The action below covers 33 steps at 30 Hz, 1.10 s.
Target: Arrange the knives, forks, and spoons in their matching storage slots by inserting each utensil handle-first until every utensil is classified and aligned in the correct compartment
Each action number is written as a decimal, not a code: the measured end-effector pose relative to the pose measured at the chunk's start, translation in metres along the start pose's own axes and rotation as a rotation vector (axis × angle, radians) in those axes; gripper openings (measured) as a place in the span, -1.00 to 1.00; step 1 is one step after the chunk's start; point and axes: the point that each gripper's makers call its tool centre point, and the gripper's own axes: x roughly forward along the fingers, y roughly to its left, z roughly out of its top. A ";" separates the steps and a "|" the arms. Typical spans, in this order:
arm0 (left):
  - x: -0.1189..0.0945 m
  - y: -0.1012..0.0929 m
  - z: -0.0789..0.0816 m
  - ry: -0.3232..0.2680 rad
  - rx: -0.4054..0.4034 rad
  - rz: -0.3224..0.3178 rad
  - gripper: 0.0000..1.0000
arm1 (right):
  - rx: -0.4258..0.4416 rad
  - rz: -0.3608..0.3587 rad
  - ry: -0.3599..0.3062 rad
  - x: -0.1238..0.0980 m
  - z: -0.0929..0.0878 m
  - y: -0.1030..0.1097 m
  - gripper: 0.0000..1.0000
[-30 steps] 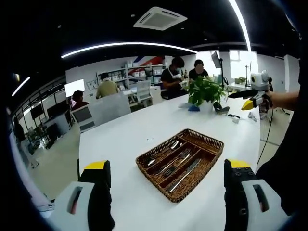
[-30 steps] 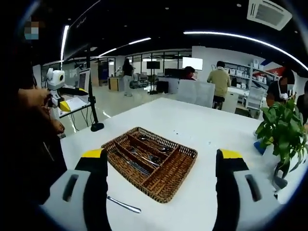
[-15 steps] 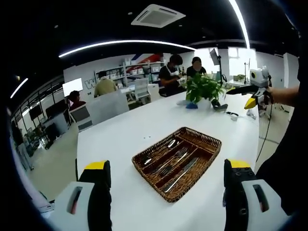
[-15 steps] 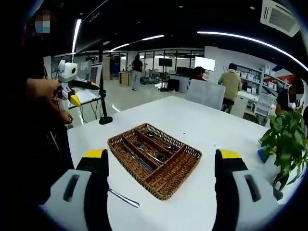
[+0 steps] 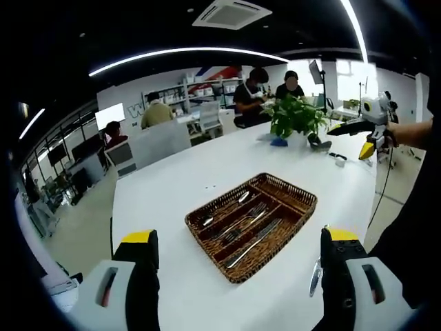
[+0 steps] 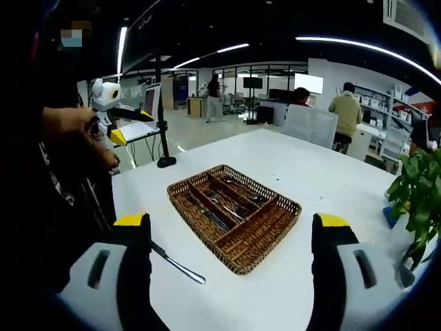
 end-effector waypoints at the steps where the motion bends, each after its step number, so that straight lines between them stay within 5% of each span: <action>1: 0.002 0.003 -0.003 0.007 0.027 0.010 0.99 | -0.052 -0.019 0.001 0.001 0.000 -0.004 1.00; 5: 0.008 0.008 -0.008 0.000 0.015 0.011 0.99 | -0.091 -0.016 -0.002 0.007 -0.004 -0.006 1.00; 6: 0.020 0.010 -0.019 0.030 -0.025 0.000 0.99 | -0.055 -0.025 0.009 0.011 -0.003 -0.008 1.00; 8: 0.024 0.003 -0.017 0.028 0.012 -0.029 0.99 | -0.050 -0.025 -0.022 0.015 0.005 -0.006 1.00; 17: 0.042 -0.012 -0.044 0.153 0.040 -0.091 0.99 | -0.083 0.033 0.026 0.033 -0.006 0.009 1.00; 22: 0.050 -0.030 -0.050 0.190 0.069 -0.139 0.99 | -0.076 0.049 0.049 0.037 -0.019 0.015 1.00; 26: 0.064 -0.059 -0.069 0.249 0.144 -0.195 0.99 | -0.068 0.064 0.059 0.040 -0.027 0.022 1.00; 33: 0.095 -0.107 -0.101 0.288 0.105 -0.292 0.98 | -0.087 0.090 0.096 0.044 -0.044 0.033 0.99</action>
